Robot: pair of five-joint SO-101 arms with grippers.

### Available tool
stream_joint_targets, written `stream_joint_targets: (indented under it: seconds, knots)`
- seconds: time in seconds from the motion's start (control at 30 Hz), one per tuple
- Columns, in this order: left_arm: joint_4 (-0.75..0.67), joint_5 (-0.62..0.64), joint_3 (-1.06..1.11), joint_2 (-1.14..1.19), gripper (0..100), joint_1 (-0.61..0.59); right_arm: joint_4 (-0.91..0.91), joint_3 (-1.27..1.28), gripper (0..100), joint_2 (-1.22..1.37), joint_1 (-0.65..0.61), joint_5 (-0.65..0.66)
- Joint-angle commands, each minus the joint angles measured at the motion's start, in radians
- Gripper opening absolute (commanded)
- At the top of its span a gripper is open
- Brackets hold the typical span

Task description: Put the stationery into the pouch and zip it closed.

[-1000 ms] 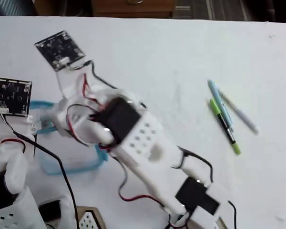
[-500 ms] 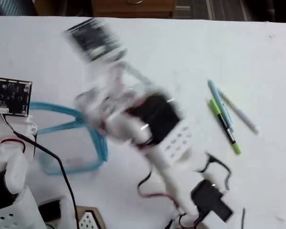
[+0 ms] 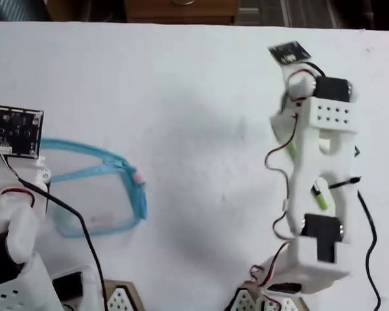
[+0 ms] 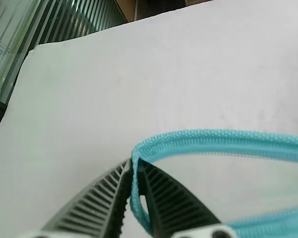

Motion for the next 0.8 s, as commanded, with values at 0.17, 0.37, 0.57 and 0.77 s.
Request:
stream_joint_targets:
  seconds: [0.17,0.37,0.57,0.77]
  knots:
    - [0.032,0.009,0.232,0.039,2,-0.010,-0.226,-0.046,27.7,0.272,0.021,0.117]
    - [0.032,0.011,0.232,0.039,2,-0.013,-0.226,-0.149,27.6,0.455,0.062,0.120]
    - [0.032,0.011,0.232,0.039,2,-0.010,-0.225,-0.232,27.6,0.599,0.070,0.117]
    - [0.032,0.011,0.232,0.039,2,-0.013,-0.223,-0.258,14.8,0.644,0.070,0.121]
